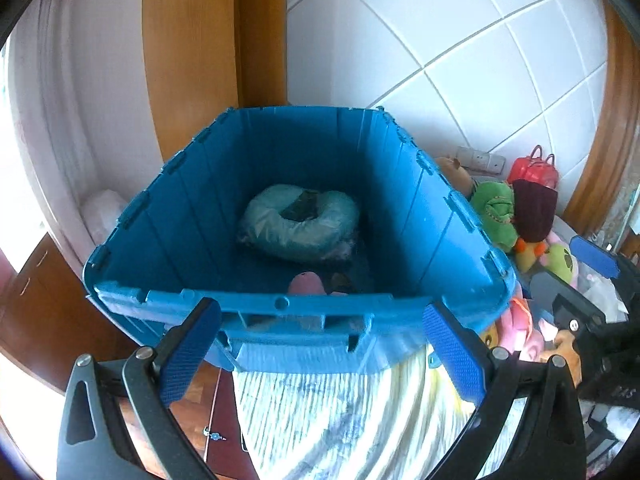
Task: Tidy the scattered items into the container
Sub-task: 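Withdraw both tools up and away from the blue crate, then move both tools toward the white bunny plush on the table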
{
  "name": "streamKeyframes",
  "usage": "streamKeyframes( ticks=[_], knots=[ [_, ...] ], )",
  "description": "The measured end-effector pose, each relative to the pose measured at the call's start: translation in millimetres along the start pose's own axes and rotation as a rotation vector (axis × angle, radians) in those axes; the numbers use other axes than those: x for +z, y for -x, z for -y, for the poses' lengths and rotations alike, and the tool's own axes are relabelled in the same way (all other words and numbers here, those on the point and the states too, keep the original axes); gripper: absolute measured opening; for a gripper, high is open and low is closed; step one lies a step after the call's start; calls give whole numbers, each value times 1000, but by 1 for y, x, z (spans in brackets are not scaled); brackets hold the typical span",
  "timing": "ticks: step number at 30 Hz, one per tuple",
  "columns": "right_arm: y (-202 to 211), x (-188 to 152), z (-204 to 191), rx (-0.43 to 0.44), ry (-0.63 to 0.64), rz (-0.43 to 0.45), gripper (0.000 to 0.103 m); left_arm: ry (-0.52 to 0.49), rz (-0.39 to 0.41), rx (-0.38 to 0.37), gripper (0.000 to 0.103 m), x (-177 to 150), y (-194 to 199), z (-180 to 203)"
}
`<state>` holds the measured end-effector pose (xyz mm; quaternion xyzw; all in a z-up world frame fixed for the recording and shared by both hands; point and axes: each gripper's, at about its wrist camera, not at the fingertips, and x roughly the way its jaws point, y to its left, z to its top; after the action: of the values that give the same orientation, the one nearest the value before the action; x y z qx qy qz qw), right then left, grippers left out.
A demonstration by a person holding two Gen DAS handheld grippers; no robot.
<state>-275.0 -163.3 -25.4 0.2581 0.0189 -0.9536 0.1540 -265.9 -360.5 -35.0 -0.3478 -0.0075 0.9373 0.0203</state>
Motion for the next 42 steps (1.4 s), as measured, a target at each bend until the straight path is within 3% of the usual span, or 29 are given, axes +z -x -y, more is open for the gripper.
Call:
streamKeyframes(
  ticks=[5, 13, 24, 34, 42],
  knots=[
    [17, -17, -7, -54, -32, -3, 103, -28, -4, -6, 103, -20, 12, 1],
    [40, -63, -12, -148, -103, -75, 103, -78, -62, -107, 103, -56, 18, 8],
    [87, -128, 14, -300, -245, -182, 103, -180, -113, -227, 103, -104, 17, 55],
    [127, -172, 93, -373, -340, -227, 103, -242, -167, -274, 103, -124, 6, 133],
    [158, -201, 191, -368, -365, -255, 103, -232, -201, -288, 103, -134, -9, 234]
  ],
)
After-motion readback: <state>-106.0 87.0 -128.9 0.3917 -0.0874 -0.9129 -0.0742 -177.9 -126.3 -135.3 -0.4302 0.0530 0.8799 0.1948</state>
